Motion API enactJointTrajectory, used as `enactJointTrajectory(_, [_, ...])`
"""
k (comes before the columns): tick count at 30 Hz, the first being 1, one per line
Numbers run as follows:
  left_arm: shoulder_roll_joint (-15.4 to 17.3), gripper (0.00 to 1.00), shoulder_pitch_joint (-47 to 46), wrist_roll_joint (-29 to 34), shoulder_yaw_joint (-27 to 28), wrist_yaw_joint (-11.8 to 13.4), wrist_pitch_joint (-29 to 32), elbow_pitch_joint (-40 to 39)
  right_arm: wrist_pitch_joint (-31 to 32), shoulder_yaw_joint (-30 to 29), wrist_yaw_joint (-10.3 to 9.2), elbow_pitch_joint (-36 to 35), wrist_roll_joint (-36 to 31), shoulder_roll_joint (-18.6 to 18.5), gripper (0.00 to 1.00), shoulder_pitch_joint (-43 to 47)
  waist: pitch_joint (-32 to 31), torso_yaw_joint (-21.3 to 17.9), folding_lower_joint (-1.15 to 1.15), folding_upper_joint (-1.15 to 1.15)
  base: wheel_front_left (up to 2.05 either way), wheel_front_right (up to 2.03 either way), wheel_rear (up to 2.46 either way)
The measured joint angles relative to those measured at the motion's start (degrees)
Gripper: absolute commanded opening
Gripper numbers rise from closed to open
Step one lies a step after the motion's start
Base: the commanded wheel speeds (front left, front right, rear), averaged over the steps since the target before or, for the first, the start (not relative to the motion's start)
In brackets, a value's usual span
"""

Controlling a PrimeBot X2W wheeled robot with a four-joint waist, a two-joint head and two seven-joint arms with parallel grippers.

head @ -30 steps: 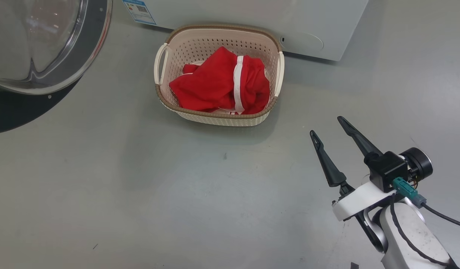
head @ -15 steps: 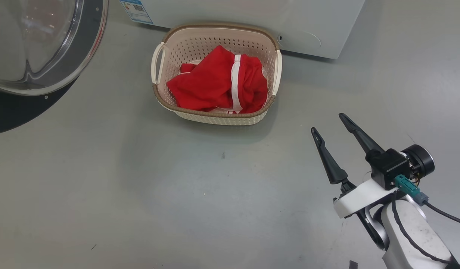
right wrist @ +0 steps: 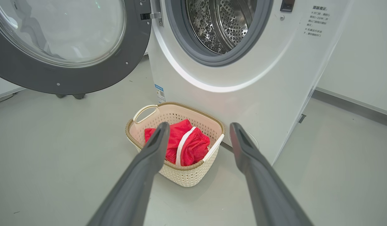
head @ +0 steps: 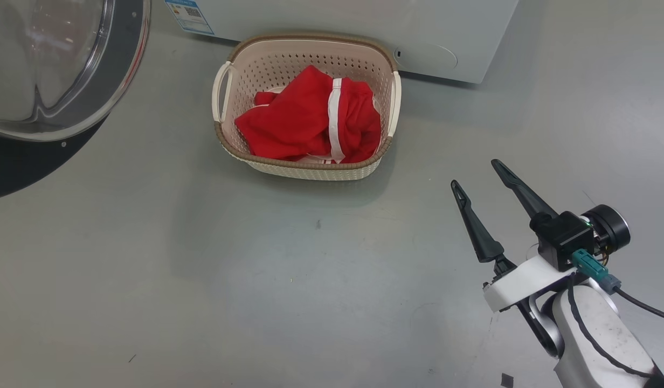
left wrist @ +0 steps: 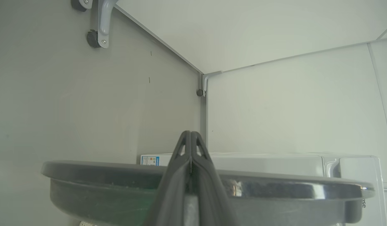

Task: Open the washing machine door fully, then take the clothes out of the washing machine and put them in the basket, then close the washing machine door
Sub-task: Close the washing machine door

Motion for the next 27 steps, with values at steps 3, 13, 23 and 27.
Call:
enactJointTrajectory(3, [0.51, 0.00, 0.00, 0.00, -0.65, -0.05, 1.68, 0.63, 0.00, 0.04, 0.00, 0.07, 0.02, 0.02, 1.00, -0.02, -0.15, -0.08, 0.00, 0.00, 0.00, 0.00, 0.00])
enactJointTrajectory(13, [0.07, 0.00, 0.49, -0.69, -3.34, -3.96, 8.32, 2.87, -0.08, 0.04, 0.00, 1.10, 0.79, 0.68, 1.00, -0.02, -2.03, -0.04, 0.00, 0.00, 0.00, 0.00, 0.00])
enactJointTrajectory(23, [-2.25, 0.00, 2.93, -1.45, -5.92, -8.80, 14.82, 3.56, -0.49, 0.02, 0.00, 2.11, 1.62, 1.31, 1.00, 0.01, -4.26, 0.26, 0.00, 0.00, 0.00, 0.00, 0.00])
enactJointTrajectory(27, [-3.24, 0.00, 3.69, -2.64, -6.02, -11.16, 18.08, 3.65, -0.49, 0.14, 0.00, 2.38, 1.72, 1.90, 1.00, 0.02, -5.25, 0.39, 0.00, 0.00, 0.00, 0.00, 0.00])
